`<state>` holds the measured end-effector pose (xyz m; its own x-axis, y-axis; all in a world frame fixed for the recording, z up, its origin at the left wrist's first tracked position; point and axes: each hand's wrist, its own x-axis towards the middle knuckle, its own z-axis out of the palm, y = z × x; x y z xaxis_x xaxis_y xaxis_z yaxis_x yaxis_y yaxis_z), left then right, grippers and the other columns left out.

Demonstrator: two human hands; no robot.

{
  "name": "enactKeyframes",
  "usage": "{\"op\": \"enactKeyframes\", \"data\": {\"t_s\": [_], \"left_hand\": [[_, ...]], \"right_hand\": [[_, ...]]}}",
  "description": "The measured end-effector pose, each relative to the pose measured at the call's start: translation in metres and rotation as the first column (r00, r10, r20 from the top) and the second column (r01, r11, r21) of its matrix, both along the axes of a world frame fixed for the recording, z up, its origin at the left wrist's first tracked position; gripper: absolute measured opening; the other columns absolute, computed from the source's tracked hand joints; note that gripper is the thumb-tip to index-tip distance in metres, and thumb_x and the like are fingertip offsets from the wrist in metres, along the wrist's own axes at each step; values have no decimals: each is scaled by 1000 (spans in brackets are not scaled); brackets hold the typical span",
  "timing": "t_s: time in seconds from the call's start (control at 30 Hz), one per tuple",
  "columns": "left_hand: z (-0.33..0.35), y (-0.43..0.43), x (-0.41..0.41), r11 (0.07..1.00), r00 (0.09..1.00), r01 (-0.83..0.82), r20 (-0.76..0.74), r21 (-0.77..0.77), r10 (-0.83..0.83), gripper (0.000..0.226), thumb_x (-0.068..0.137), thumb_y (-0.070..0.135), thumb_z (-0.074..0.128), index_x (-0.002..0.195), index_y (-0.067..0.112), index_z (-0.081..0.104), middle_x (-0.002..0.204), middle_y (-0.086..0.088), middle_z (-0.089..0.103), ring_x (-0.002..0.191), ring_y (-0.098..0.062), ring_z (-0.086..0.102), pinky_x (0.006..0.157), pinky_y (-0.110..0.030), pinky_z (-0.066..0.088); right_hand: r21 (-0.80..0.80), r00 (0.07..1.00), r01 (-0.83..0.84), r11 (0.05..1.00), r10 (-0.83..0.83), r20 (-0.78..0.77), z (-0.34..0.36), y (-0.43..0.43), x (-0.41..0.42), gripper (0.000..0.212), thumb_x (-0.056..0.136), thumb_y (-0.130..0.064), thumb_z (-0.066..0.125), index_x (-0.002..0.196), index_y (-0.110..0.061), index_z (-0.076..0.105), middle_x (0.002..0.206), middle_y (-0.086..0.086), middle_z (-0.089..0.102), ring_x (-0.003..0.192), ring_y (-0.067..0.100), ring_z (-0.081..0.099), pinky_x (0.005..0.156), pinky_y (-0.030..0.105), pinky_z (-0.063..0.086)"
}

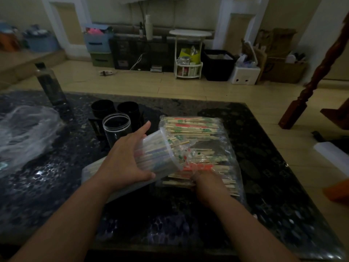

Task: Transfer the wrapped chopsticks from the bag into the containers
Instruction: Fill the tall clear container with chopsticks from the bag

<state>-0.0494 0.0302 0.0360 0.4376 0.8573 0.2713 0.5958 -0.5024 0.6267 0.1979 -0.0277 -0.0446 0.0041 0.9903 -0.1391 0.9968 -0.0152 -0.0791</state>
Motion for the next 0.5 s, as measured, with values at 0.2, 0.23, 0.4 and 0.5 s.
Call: {"op": "enactKeyframes", "data": {"t_s": [0.2, 0.23, 0.4, 0.5], "left_hand": [[-1, 0, 0, 1000, 1000, -3, -13, 7, 3, 124, 39, 58, 79, 139, 68, 8, 131, 9, 49, 120, -17, 47, 105, -47, 40], [-1, -1, 1, 1000, 1000, -2, -15, 9, 2, 124, 39, 58, 79, 139, 69, 7, 131, 9, 49, 120, -18, 47, 105, -47, 40], [0, -1, 2, 1000, 1000, 7, -27, 9, -7, 124, 39, 58, 79, 138, 69, 6, 131, 9, 49, 120, -17, 47, 105, -47, 39], [1, 0, 1, 1000, 999, 7, -49, -2, -7, 126, 40, 57, 80, 141, 66, 6, 131, 10, 49, 119, -16, 46, 104, -46, 40]], "right_hand": [[-55, 998, 54, 997, -53, 20, -9, -3, 3, 44, 94, -27, 49, 137, -17, 48, 134, 8, 54, 119, 29, 54, 100, 40, 43], [-52, 998, 49, 997, -47, 34, -9, -4, 3, 40, 95, -26, 48, 133, -16, 51, 132, 9, 54, 119, 29, 54, 100, 40, 43], [52, 996, 14, 999, -19, 87, -5, -9, -1, 37, 96, -17, 43, 131, -15, 52, 124, 10, 61, 114, 29, 57, 99, 38, 40], [74, 998, 19, 997, -24, 63, -2, -7, -3, 34, 91, -13, 45, 121, -17, 62, 116, 8, 67, 106, 28, 63, 94, 36, 47]]}}
